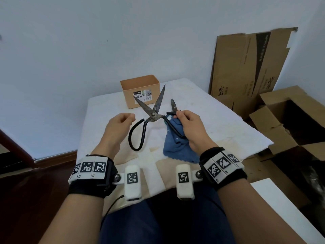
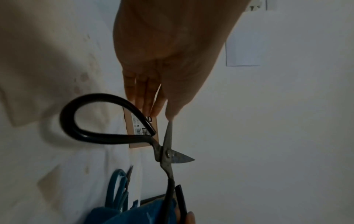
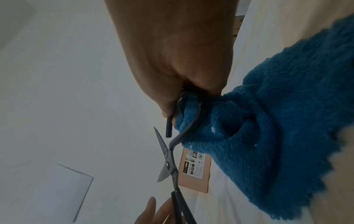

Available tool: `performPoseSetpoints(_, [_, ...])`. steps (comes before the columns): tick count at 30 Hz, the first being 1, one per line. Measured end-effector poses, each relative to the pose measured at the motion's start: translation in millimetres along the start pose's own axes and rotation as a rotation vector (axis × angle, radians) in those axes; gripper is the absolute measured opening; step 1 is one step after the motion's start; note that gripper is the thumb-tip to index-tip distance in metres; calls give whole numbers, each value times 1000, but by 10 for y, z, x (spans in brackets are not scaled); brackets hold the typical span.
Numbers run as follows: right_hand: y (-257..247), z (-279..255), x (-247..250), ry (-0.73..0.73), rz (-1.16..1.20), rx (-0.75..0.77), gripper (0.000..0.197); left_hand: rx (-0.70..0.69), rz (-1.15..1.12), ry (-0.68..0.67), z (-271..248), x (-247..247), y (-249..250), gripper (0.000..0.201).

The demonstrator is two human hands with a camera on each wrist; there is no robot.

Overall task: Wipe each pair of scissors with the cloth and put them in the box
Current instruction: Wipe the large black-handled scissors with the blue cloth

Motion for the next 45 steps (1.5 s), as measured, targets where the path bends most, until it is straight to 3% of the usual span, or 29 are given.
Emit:
performPoseSetpoints(4, [-51,-54,-23,-75,-35,54,28,29,-48,-285,-10,-128,-3,31])
performPoseSetpoints(9, [-87,-94,-6,-133,-68,71,30,102,-132,-339,-76,-186,-18,25])
performPoseSetpoints(13, [-60,-102,-5,-128,-71,51,38,106,-209,-287,-125,-182,-58,20])
performPoseSetpoints(17, [-38,-44,82,-8,64,-16,36,85,-246,-191,-125,-23,-83,20])
performPoseSetpoints(20, [-4,2,122,-39,82,-21,38,94,-266,-161,-130,65,-107,19])
performPoseSetpoints(25, [26,-12,177,-9,-322,21,56,123,-241,-133,-143,110,-152,17])
performPoseSetpoints(30, [-49,-20,270,102,-536,93,35,148,-247,-99,-166,164,-208,17])
performPoseSetpoints(37, [16,-5,458,-73,-910,-182,35,179,-262,-94,-185,126,-227,17])
performPoseSetpoints(42, [206,-37,486,-119,-1047,-269,60,185,-263,-124,-210,60,-209,18])
performPoseSetpoints(43, [214,-39,490,-107,-1046,-286,57,186,-262,-124,-216,58,-205,19])
performPoseSetpoints(45, [205,-42,497,-106,-1047,-290,32,187,-261,-121,-231,65,-199,18])
Point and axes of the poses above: each hand's wrist, its own z-axis towards the middle knuckle, its own x-axis out of the back of the hand, y = z × x, the point moved 2 cm from there along z, towards the middle knuckle, and after that the axes turned 6 degrees about -x, right-handed, at the moved point
